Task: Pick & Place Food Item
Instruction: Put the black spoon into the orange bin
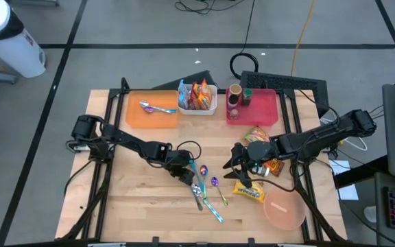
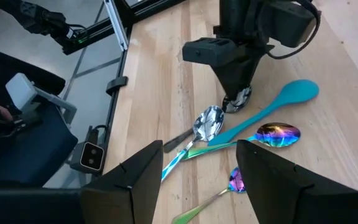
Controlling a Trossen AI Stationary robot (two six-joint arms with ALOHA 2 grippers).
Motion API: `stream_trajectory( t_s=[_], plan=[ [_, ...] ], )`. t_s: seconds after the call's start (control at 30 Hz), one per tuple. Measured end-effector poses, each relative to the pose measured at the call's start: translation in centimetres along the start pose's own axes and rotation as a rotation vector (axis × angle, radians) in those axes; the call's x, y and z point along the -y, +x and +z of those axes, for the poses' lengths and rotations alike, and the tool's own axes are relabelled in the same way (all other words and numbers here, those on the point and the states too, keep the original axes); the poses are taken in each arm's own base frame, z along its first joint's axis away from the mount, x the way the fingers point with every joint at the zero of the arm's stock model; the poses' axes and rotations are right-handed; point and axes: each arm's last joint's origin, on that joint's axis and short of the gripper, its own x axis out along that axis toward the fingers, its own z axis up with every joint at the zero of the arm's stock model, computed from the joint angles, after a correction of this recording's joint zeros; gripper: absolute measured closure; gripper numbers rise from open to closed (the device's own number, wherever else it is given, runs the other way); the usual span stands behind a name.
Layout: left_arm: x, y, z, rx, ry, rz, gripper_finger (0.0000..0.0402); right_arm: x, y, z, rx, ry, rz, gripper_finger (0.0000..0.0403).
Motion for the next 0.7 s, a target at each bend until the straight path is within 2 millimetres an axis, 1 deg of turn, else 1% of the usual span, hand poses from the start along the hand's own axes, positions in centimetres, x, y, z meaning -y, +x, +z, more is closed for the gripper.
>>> stream_trajectory(
  t_s=[0.2, 0.23, 0.37, 0.47, 0.57, 0.7],
  plan=[
    [-0.3, 0.0, 0.2, 0.021, -0.063, 0.024, 0.0375, 0.0, 0.0, 0.0, 0.001, 0.000, 0.000, 0.0206],
    [-0.4, 0.0, 0.3, 0.021, -0.081, 0.027, 0.0386, 0.0, 0.0, 0.0, 0.001, -0.001, 0.000, 0.0206],
    [-0.8, -0.3, 0.7, 0.013, -0.122, 0.043, 0.0386, 0.0, 0.0, 0.0, 0.001, -0.008, 0.000, 0.0206],
    [-1.0, -1.2, 0.9, -0.008, -0.114, 0.052, 0.0395, 0.0, 0.0, 0.0, 0.003, -0.008, 0.001, 0.0206],
    [-1.2, -3.2, 0.9, -0.017, -0.098, 0.090, 0.0394, 0.0, 0.0, 0.0, 0.004, -0.008, 0.002, 0.0206],
    [-1.6, -7.1, 0.5, 0.013, -0.087, 0.168, 0.0397, 0.0, 0.0, 0.0, 0.003, -0.007, 0.001, 0.0206]
  ],
)
